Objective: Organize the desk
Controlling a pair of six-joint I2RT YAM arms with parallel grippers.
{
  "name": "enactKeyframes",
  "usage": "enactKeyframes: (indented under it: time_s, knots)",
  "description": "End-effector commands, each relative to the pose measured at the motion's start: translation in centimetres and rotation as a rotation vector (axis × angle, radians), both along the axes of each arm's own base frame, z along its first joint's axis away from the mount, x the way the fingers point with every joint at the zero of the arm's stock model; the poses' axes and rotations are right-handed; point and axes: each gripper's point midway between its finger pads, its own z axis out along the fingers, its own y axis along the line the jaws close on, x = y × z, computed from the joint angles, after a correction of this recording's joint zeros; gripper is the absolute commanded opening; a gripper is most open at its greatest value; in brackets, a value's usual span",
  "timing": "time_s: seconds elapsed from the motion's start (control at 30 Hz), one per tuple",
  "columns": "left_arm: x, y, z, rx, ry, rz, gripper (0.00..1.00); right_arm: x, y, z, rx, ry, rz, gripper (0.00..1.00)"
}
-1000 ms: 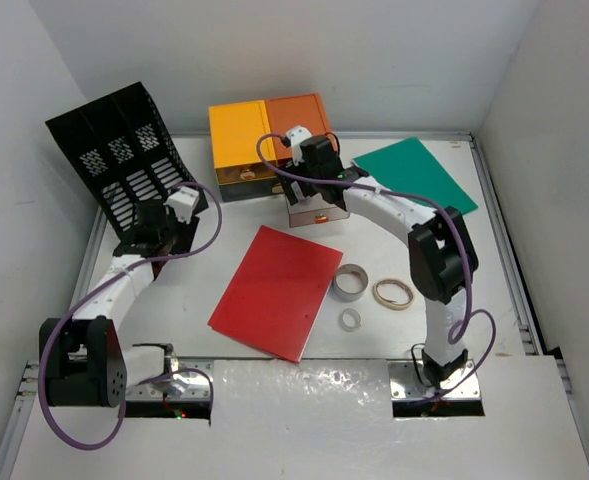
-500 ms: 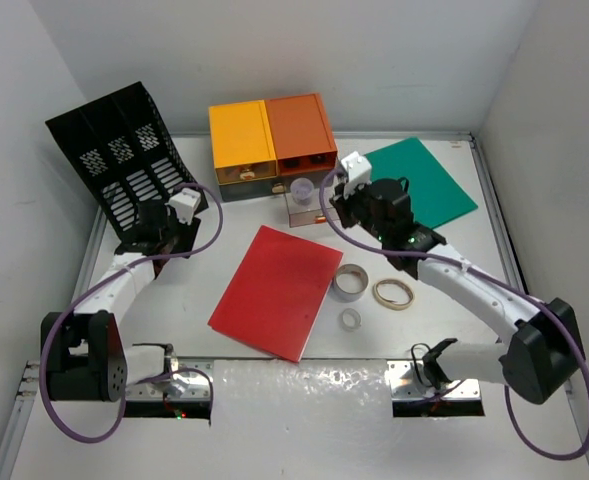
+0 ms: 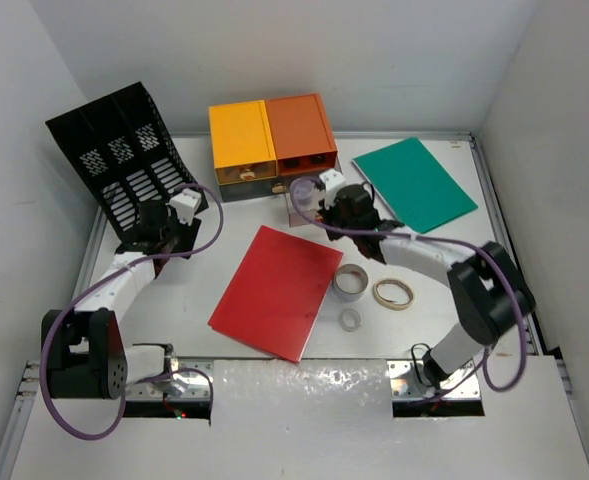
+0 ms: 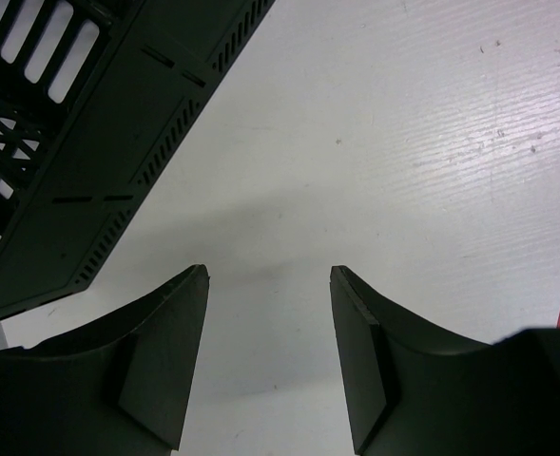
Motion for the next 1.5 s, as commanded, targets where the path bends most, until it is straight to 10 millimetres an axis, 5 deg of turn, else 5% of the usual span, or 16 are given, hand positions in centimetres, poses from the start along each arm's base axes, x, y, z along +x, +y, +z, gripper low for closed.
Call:
enactKeyframes:
  time_s: [0.0,0.2,0.3,0.33,0.37,0.43,0.57,0.7,0.83,0.97,1.03,1.1,1.23,1.37,1.43,1.47]
  knots:
    - [1.1,0.4,1.5,0.011,-0.045,0.008,0.53,5.9,1.4,3.7,0.061,-0.132,-0.054,0.0]
    - [1.1,0.8,1.3,0.026,-0.042,0.017,0.53,11.6,1.1,5.1,0.145,-0.202,-0.138,0.0]
    - [1.2,0.8,0.9,0.027,-0.031,0.016,0.53,14.2,1.4,5.0,0.17,-0.246,-0.179,0.0]
    - [1.2,0.8,0.8,0.028,-0.027,0.015,0.53,14.9,1.5,3.5,0.165,-0.234,-0.187,0.0]
    - [1.2,0.8,0.6,0.031,-0.022,0.018,0.53,16.0,2.1,4.6,0.2,-0.269,-0.192,0.0]
    - [1.3,0.9,0.4,0.033,-0.013,0.02,0.53,17.0,2.8,3.4,0.217,-0.265,-0.189,0.0]
    - [1.2,1.1,0.1,0.038,-0.002,0.027,0.53,18.7,3.6,4.5,0.292,-0.33,-0.209,0.0]
    - [1.2,1.0,0.0,0.037,-0.001,0.024,0.53,19.0,3.0,3.8,0.316,-0.335,-0.268,0.0]
    - [1.2,1.0,0.0,0.038,0.003,0.023,0.53,16.8,2.9,1.7,0.325,-0.309,-0.265,0.0]
    - [1.2,1.0,-0.2,0.033,0.012,0.021,0.53,13.9,3.9,1.9,0.299,-0.3,-0.231,0.35]
    - [1.2,0.9,-0.2,0.035,0.013,0.02,0.53,12.5,3.9,0.9,0.264,-0.277,-0.226,0.38]
    - [1.2,0.9,-0.3,0.033,0.015,0.02,0.53,12.1,3.5,1.0,0.285,-0.274,-0.249,0.35]
    - [1.2,0.9,-0.3,0.029,0.019,0.021,0.53,12.7,4.1,1.4,0.291,-0.273,-0.23,0.06]
    - [1.1,0.9,-0.2,0.029,0.024,0.024,0.53,15.3,4.5,4.2,0.308,-0.362,-0.256,0.0]
    - [1.1,1.0,-0.2,0.034,0.024,0.027,0.53,16.4,4.6,3.3,0.29,-0.345,-0.259,0.0]
    - [1.1,1.0,-0.1,0.034,0.021,0.027,0.53,17.4,5.2,4.4,0.301,-0.368,-0.252,0.0]
